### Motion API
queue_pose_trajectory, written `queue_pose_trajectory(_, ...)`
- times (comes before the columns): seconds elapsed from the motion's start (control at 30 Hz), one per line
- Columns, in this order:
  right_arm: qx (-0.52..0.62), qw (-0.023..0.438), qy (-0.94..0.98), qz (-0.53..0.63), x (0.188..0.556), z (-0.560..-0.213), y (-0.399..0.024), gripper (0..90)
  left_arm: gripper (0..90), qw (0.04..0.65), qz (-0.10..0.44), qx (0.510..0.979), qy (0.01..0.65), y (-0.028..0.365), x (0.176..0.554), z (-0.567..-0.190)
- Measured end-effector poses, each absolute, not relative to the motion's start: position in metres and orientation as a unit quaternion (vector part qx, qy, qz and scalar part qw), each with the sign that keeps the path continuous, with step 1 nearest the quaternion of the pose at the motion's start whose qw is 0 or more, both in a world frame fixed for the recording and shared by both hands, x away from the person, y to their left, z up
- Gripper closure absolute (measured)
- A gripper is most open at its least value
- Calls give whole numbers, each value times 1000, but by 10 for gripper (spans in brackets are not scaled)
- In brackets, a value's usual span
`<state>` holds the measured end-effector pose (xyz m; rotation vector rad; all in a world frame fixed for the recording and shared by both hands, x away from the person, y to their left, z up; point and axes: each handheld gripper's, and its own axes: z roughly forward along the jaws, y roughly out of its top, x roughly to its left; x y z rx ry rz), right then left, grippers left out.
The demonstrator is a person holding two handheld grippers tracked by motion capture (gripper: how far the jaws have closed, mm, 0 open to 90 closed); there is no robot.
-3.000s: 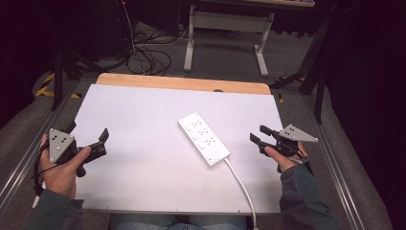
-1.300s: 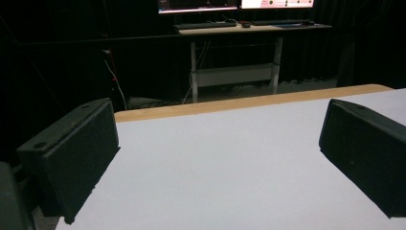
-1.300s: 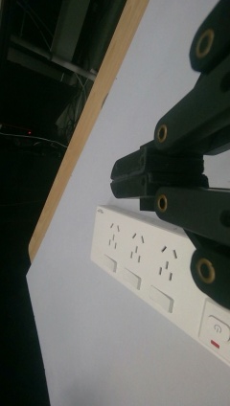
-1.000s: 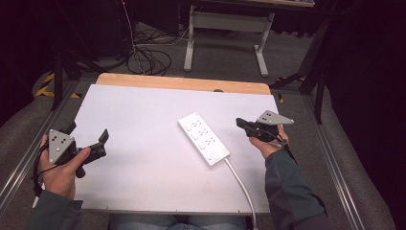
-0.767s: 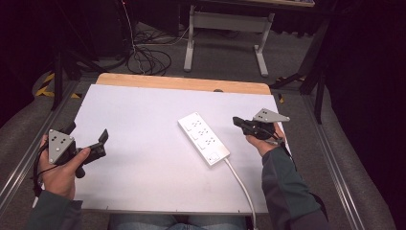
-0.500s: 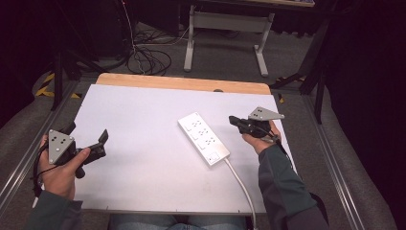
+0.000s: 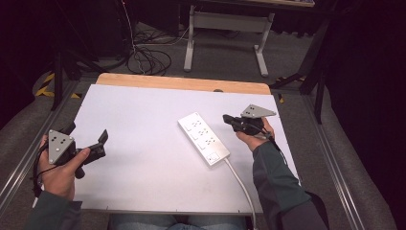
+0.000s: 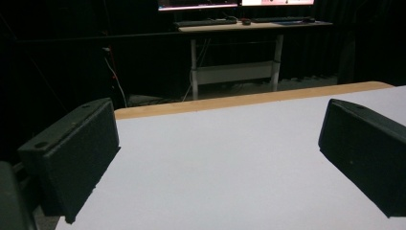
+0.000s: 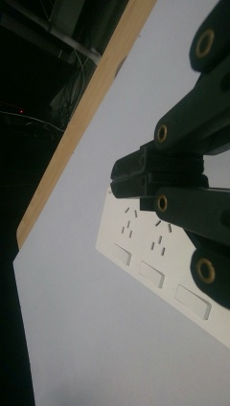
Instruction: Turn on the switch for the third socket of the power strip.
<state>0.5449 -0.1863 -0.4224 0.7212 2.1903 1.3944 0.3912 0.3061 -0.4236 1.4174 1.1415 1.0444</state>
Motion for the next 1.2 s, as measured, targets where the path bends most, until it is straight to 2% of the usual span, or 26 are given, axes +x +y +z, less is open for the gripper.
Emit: queue_pose_trajectory(1.2, 242, 202, 807, 500, 554, -425, -162, 900, 8, 498, 428, 588, 472, 307, 391, -424)
